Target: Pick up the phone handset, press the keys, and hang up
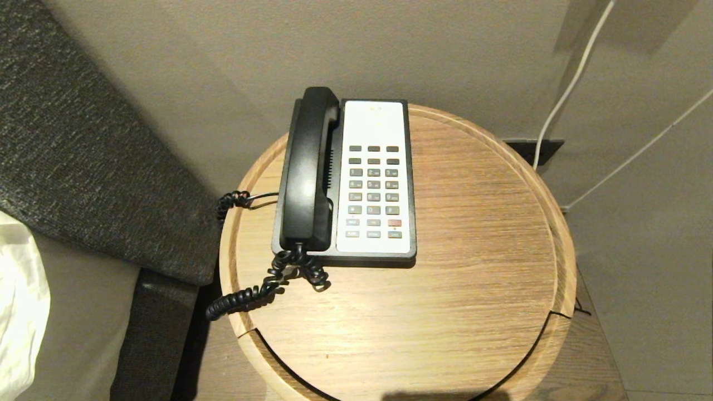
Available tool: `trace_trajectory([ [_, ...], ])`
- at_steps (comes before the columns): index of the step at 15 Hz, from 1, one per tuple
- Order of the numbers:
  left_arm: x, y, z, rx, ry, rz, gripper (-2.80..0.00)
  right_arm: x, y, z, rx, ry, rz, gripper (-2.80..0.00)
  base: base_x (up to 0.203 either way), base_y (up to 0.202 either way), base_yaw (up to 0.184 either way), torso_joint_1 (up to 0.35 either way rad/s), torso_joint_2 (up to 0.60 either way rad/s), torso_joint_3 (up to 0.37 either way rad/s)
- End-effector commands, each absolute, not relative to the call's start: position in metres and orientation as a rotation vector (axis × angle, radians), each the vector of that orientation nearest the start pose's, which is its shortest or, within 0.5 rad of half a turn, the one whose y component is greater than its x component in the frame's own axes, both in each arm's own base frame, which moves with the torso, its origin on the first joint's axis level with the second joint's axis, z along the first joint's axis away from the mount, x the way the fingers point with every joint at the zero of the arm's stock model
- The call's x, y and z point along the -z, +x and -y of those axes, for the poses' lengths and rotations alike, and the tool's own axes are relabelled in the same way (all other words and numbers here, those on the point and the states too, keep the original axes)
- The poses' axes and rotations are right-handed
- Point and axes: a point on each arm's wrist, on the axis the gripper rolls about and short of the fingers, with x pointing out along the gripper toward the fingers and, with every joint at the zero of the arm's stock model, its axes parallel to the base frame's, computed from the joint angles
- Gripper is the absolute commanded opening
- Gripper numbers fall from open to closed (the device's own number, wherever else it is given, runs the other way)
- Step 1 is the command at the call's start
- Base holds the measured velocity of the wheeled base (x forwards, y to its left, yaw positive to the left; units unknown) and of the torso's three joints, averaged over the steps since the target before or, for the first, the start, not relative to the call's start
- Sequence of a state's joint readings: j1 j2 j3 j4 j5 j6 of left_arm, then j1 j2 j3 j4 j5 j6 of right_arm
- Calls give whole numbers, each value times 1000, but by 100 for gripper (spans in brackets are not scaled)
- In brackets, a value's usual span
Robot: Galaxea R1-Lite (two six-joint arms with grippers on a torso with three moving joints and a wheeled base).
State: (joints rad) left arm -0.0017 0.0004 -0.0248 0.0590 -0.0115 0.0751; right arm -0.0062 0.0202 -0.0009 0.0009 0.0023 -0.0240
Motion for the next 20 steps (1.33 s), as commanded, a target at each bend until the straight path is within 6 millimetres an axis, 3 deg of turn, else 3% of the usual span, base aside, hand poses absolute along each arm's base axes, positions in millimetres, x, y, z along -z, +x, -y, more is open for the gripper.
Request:
trace_trajectory([
  [1, -75, -23, 0, 15, 74, -5, -280, -76, -22, 0, 3, -24, -5, -280, 0, 0, 0, 0, 0, 0],
  [20, -75, -23, 0, 17, 80, -5, -280, -76, -23, 0, 2, -23, 3, -280, 0, 0, 0, 0, 0, 0],
])
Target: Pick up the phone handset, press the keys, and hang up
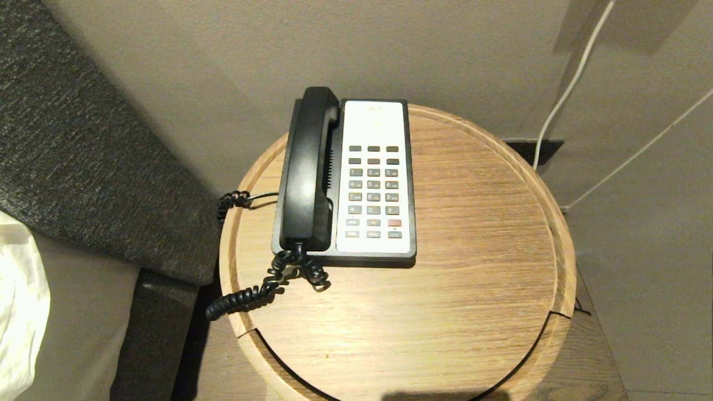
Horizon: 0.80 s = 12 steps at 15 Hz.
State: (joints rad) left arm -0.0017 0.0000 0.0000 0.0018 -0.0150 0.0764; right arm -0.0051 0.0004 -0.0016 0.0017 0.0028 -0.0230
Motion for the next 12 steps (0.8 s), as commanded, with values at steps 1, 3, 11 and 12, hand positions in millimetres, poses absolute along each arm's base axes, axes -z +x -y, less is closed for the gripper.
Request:
trace_trajectory([
  [1, -75, -23, 0, 16, 82, -6, -280, -76, -23, 0, 2, -23, 3, -280, 0, 0, 0, 0, 0, 0],
  [3, -74, -23, 0, 17, 74, -10, -280, -76, -23, 0, 3, -23, 3, -280, 0, 0, 0, 0, 0, 0],
  [11, -75, -23, 0, 12, 63, -6, -280, -75, -23, 0, 2, -23, 2, -280, 0, 0, 0, 2, 1, 132],
  [12, -75, -23, 0, 12, 63, -6, -280, -76, -23, 0, 3, -23, 3, -280, 0, 0, 0, 2, -2, 198],
])
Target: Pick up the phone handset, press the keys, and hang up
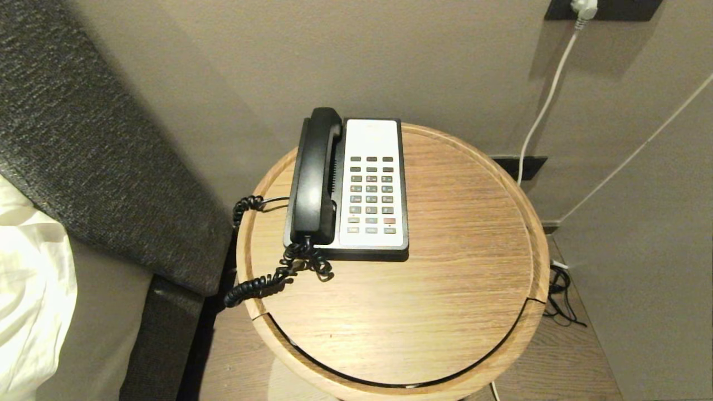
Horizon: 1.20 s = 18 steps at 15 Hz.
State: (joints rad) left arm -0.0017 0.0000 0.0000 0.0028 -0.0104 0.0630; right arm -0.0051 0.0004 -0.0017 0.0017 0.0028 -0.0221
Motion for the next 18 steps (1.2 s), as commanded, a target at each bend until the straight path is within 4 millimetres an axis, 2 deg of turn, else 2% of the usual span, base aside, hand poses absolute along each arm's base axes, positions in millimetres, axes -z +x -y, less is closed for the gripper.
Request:
trace_trajectory([
  [1, -75, -23, 0, 12, 61, -7, -280, -76, -23, 0, 2, -23, 2, -280, 0, 0, 0, 0, 2, 197],
  [18, -75, -23, 0, 13, 61, -7, -280, -76, -23, 0, 3, -26, 3, -280, 0, 0, 0, 3, 1, 204],
])
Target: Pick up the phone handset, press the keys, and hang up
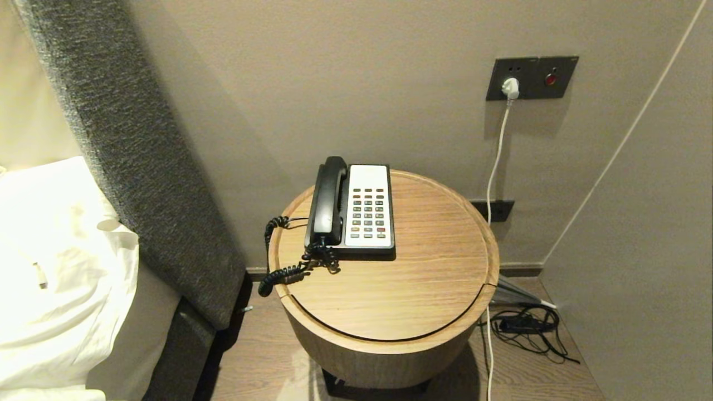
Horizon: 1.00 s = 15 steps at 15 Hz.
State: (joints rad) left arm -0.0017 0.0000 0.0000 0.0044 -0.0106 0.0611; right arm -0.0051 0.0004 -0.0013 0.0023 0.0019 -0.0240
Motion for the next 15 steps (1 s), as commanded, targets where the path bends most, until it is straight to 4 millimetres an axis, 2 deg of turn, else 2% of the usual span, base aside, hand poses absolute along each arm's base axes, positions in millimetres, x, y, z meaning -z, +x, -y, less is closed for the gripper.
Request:
trace_trajectory([
  [1, -75, -23, 0, 12, 63, -6, -280, -76, -23, 0, 3, -28, 3, -280, 0, 0, 0, 2, 4, 203],
  [11, -75, -23, 0, 12, 64, -6, -280, -76, -23, 0, 2, -29, 5, -280, 0, 0, 0, 2, 2, 199],
  [15, -75, -23, 0, 9, 64, -4, -280, -75, -23, 0, 3, -25, 2, -280, 0, 0, 0, 1, 1, 48],
])
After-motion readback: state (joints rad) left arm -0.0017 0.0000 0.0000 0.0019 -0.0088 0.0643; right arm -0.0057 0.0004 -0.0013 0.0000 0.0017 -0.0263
